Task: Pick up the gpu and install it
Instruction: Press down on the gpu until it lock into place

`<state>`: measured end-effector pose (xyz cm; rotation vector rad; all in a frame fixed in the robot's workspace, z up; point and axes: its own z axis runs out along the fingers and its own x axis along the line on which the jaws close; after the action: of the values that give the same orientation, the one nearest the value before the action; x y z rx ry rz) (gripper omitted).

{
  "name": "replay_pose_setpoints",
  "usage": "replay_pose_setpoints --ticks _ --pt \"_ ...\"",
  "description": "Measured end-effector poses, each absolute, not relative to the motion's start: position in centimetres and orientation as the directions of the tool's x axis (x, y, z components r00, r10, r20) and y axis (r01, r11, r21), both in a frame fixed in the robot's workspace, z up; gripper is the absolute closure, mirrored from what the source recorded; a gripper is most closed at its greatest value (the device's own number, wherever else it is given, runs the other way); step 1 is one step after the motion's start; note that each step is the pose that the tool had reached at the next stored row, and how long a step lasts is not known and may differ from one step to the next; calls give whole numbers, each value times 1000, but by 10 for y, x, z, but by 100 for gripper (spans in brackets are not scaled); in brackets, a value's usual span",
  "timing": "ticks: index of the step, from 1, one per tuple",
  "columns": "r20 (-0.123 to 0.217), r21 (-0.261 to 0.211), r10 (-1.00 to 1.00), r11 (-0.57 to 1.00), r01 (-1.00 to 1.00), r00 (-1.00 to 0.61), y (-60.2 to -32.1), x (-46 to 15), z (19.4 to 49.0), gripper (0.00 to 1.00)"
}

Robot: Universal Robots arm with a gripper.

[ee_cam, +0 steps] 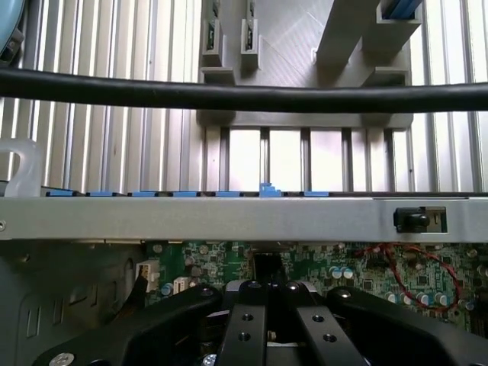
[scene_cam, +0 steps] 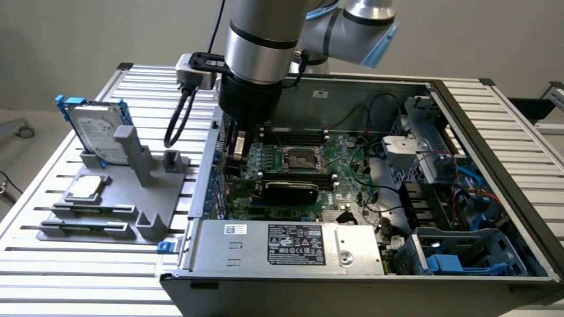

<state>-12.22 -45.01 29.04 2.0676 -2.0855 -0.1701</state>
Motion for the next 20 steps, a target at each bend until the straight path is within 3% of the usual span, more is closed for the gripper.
replay_pose_setpoints --ticks 20 --pt "63 236 -998 45 -971 -31 -447 -123 291 89"
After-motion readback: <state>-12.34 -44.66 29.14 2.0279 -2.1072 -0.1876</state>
